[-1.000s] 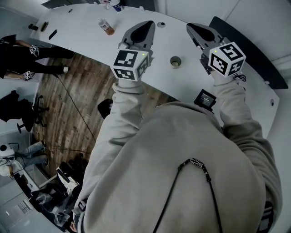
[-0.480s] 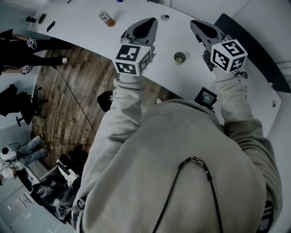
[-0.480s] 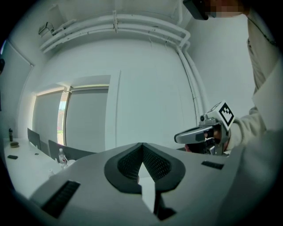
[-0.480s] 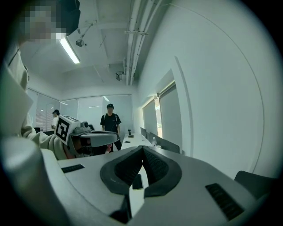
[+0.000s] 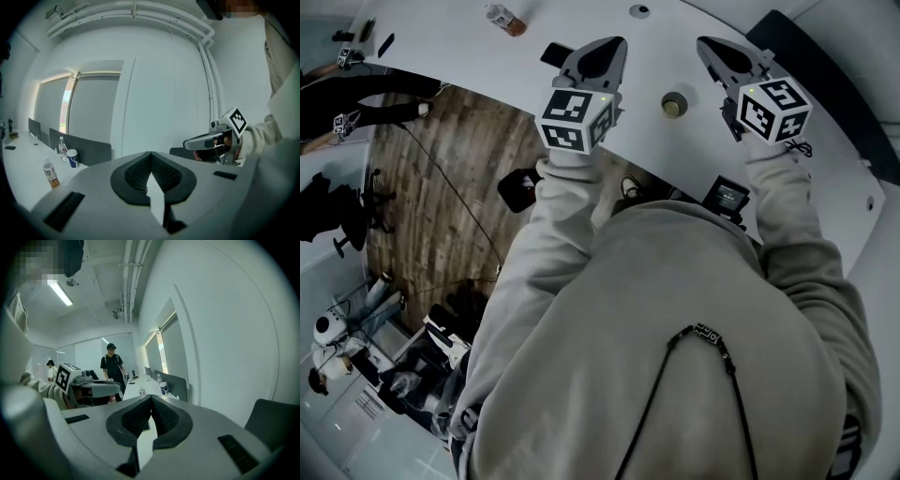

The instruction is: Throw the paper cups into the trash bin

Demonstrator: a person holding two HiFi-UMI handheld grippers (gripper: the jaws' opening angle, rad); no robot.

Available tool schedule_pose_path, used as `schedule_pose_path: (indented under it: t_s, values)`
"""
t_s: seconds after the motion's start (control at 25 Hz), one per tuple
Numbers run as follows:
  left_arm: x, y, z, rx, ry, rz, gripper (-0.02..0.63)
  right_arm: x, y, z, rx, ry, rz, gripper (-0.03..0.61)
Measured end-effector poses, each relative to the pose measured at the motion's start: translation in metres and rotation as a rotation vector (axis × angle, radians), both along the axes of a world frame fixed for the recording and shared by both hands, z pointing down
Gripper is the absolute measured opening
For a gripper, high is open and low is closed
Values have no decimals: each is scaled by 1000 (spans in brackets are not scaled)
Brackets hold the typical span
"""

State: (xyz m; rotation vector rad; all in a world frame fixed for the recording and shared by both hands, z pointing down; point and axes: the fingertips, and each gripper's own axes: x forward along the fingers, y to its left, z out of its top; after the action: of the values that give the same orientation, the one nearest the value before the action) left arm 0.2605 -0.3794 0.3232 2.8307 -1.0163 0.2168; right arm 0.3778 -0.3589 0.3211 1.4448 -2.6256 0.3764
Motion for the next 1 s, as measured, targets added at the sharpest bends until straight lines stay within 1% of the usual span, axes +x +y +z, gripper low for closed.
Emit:
schedule_pose_path:
  t_s: [0.28,0.4,0.48,0.56,0.64,0.76,0.88,0.92,1.0]
  values:
    - [6,-2,59,-113,-21,27,0,5,-2,62,-124,-1,33,18]
    - [8,-30,93,-168,-33,28,0,5,-30,97,-186,-2,30,18]
    - [8,-53,105,-199,-34,25,1,4,-54,111,-222,1,24,18]
    - [11,-60,113,-223,-37,27,0,5,-60,120,-253,1,22,20]
    - [16,-44,114,-241,-39,37,2,8,-42,123,-282,-2,21,20]
    - [28,-2,98,-258,-37,56,1,14,3,109,-316,0,29,20]
    - [34,6,110,-285,-38,69,0,17,14,124,-356,-2,38,21]
    - [35,5,118,-295,-40,73,1,16,13,133,-373,1,39,28]
    - [36,2,132,-314,-43,81,0,16,11,153,-412,11,38,89]
